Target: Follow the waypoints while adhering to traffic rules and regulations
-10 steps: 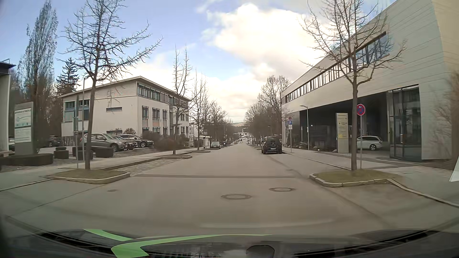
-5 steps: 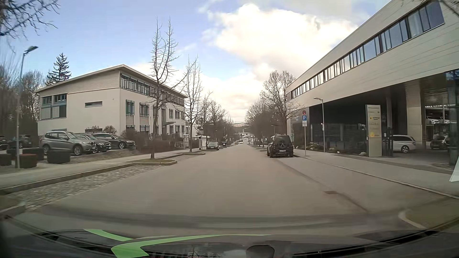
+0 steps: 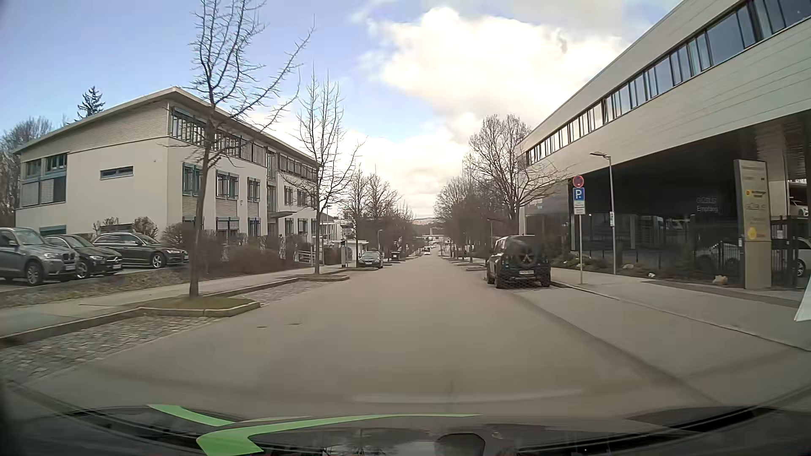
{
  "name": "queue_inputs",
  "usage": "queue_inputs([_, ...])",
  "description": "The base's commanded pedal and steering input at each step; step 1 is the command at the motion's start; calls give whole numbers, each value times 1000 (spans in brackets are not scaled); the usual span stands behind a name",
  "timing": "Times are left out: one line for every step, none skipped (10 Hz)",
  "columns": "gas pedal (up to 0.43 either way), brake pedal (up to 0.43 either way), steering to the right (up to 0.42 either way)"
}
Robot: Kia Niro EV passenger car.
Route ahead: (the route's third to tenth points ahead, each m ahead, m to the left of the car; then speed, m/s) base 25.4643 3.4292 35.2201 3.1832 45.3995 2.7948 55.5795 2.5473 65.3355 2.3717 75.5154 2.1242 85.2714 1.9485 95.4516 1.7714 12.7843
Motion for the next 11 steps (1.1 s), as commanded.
queue_inputs([0, 0, -2])
queue_inputs([0, 0, -1])
queue_inputs([0, 0, -1])
queue_inputs([0, 0, 0])
queue_inputs([0, 0, 0])
queue_inputs([0, 0, 0])
queue_inputs([0, 0, 0])
queue_inputs([0, 0, 0])
queue_inputs([0, 0, 3])
queue_inputs([0, 0, 6])
queue_inputs([0, 0, 7])
